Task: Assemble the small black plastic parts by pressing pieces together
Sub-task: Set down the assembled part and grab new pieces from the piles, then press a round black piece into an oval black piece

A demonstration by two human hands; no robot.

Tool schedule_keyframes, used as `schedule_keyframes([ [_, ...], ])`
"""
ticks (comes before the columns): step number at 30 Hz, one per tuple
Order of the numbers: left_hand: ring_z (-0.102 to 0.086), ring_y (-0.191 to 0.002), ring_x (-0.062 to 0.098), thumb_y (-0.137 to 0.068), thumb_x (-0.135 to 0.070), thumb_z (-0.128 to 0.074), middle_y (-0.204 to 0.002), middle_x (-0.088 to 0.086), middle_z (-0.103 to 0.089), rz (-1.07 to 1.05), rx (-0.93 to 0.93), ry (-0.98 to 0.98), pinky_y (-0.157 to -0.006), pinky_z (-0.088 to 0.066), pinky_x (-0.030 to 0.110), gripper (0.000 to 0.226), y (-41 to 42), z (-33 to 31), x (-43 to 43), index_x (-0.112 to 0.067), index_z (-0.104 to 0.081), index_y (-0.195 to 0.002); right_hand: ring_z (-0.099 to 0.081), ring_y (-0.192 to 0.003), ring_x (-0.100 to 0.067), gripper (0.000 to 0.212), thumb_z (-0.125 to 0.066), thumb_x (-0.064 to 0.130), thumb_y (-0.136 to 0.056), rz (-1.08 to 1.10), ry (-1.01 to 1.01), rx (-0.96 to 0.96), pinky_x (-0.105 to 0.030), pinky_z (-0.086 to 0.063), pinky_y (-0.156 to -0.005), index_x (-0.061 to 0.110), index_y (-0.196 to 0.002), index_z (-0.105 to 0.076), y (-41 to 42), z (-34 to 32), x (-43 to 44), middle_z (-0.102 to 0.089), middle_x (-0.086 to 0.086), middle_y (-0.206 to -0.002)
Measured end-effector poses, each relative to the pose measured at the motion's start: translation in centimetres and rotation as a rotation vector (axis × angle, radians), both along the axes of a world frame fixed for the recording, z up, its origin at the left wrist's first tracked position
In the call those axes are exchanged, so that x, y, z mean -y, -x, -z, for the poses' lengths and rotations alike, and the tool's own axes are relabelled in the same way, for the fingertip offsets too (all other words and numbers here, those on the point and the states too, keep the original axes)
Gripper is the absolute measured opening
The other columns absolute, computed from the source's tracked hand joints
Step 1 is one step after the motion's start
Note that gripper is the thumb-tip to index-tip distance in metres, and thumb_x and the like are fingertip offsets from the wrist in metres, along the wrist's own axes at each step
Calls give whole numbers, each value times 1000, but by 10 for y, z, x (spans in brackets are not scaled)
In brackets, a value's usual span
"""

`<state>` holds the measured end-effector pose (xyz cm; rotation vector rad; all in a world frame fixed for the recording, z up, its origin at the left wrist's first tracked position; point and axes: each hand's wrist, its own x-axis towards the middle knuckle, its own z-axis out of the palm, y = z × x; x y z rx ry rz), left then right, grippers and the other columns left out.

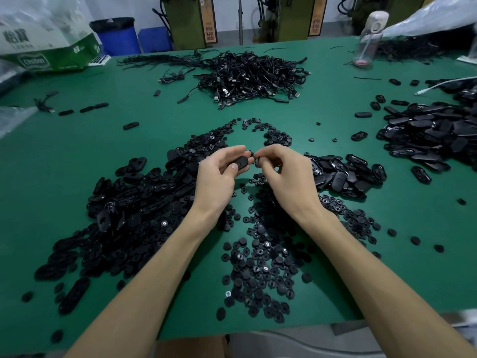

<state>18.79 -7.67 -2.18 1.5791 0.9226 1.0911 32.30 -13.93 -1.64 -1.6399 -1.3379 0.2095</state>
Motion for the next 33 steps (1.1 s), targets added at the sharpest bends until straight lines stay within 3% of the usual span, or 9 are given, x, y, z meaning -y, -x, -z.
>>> schedule_keyframes([
  [2, -72, -112, 14, -102, 15, -46, -120, 10, -73, 11, 11, 2, -97, -57, 27, 36, 0, 0, 1, 3, -64, -130, -65, -85, 2, 15, -65, 13, -99, -6, -15, -103, -8, -47, -76, 16, -111, -72, 0, -2, 1, -72, 14, -90],
  [4, -71, -114, 13, -101, 14, -48, -120, 9, -73, 19, 19, -1, -97, -57, 26, 35, 0, 0, 1, 4, -63, -131, -67, -84, 2, 11, -68, 13, -97, -18, -44, -188, -9, -48, -74, 17, -107, -71, -1, -4, 1, -73, 13, -87],
  [9, -72, -111, 13, -101, 12, -53, -118, 4, -72, 29, 54, 25, -90, -59, 24, 34, 1, -2, 2, 4, -63, -132, -71, -85, -2, 11, -77, 11, -92, -82, -65, -339, -17, -55, -80, 17, -101, -75, -4, -5, 1, -77, 9, -90],
  [14, -72, -112, 15, -101, 13, -51, -122, 12, -71, 42, 100, 65, -93, -59, 27, 34, 1, -4, 2, 5, -62, -132, -77, -89, -14, 16, -78, 9, -90, -137, -50, -480, -38, -61, -89, 13, -104, -73, -5, -2, 0, -80, 1, -91],
  [16, -71, -114, 16, -101, 13, -50, -124, 13, -71, 57, 118, 74, -94, -58, 26, 35, 1, -4, 2, 4, -62, -133, -77, -88, -17, 15, -79, 7, -88, -145, -55, -503, -39, -61, -89, 12, -101, -73, -5, -2, 0, -80, -1, -90],
  [23, -68, -120, 21, -101, 16, -43, -125, 12, -72, 140, 211, 146, -102, -56, 35, 40, 3, -5, 2, 0, -65, -130, -76, -88, -19, 10, -78, 5, -89, -184, -51, -568, -20, -54, -75, 14, -94, -75, -6, -3, -1, -80, -4, -93],
  [33, -66, -124, 21, -96, 19, -47, -131, 10, -70, 199, 232, 153, -105, -54, 34, 45, 2, -5, 4, -2, -64, -132, -67, -80, -10, 12, -71, 3, -94, -196, -74, -519, -21, -53, -71, 10, -102, -76, -7, -2, 0, -76, -8, -93],
])
